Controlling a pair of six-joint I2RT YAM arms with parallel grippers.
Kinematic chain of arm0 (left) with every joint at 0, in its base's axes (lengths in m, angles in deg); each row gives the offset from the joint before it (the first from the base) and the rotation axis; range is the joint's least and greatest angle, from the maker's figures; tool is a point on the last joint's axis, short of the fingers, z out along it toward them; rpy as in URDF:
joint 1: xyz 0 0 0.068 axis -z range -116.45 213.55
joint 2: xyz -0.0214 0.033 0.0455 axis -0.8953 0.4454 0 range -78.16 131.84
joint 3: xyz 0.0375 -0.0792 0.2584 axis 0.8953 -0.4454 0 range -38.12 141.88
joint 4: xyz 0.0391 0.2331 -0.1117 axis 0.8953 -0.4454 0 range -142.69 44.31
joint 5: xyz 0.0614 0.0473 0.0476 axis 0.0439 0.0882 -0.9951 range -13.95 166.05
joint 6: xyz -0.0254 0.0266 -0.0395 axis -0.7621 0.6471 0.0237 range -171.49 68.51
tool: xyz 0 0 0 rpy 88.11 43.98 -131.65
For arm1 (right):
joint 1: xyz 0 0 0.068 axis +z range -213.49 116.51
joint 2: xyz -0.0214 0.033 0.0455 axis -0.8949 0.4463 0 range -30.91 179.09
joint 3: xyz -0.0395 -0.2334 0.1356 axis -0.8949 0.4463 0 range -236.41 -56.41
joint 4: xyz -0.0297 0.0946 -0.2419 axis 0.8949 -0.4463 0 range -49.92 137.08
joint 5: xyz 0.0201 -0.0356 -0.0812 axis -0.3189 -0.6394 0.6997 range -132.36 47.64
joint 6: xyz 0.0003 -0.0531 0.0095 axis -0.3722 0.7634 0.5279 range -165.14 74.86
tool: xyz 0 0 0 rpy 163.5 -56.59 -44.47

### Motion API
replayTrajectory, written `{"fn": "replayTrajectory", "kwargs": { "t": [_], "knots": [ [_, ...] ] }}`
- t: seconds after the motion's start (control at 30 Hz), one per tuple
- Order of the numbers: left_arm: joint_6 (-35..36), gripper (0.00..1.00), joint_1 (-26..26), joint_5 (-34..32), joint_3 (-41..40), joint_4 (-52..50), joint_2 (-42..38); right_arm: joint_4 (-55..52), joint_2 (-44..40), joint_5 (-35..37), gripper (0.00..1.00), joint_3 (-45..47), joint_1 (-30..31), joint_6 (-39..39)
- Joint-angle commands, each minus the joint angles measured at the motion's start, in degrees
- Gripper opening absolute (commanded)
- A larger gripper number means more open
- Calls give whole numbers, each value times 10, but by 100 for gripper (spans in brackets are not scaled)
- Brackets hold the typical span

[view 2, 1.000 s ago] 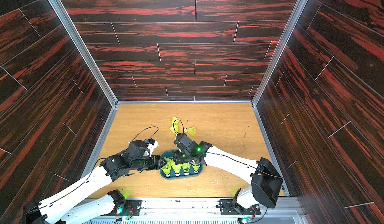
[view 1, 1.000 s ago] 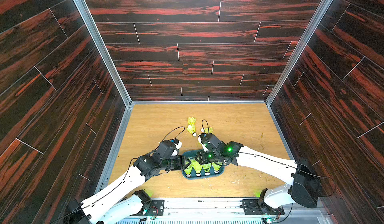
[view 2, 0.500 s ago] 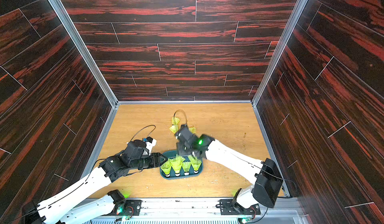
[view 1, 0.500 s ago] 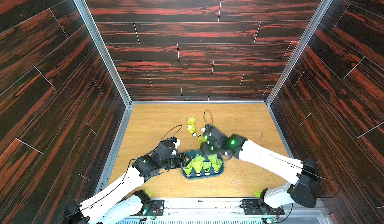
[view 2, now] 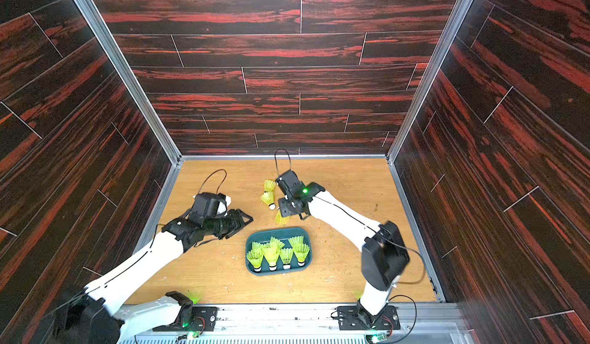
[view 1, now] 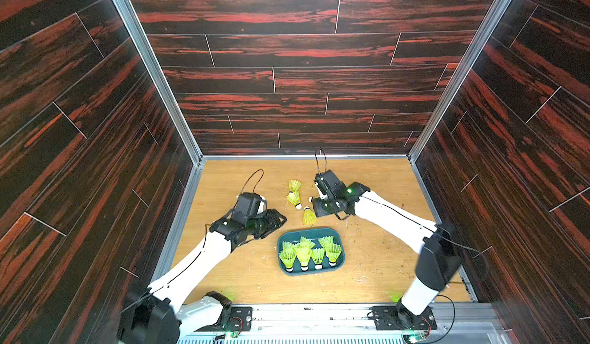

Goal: Put the shuttlecocks into the storage box
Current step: Pick up the shuttlecock at the center of the board.

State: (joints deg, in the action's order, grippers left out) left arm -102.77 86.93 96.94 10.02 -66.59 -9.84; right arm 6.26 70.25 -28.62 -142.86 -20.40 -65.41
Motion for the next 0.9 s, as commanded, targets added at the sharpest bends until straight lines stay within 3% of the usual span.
{"fn": "replayTrajectory", "kwargs": {
  "t": [0.0,0.4,0.67,0.87],
  "knots": [
    [14,60,-16,8,14,22,21,15,33,-33,55,-23,3,20],
    [35,60,-68,70,33,112,139,51,195,-62,61,-146,2,86],
    [23,60,-73,97,41,163,213,-44,329,-36,69,-300,-2,97],
    [19,60,-74,94,38,180,224,-78,372,-19,70,-353,-4,88]
  ]
}}
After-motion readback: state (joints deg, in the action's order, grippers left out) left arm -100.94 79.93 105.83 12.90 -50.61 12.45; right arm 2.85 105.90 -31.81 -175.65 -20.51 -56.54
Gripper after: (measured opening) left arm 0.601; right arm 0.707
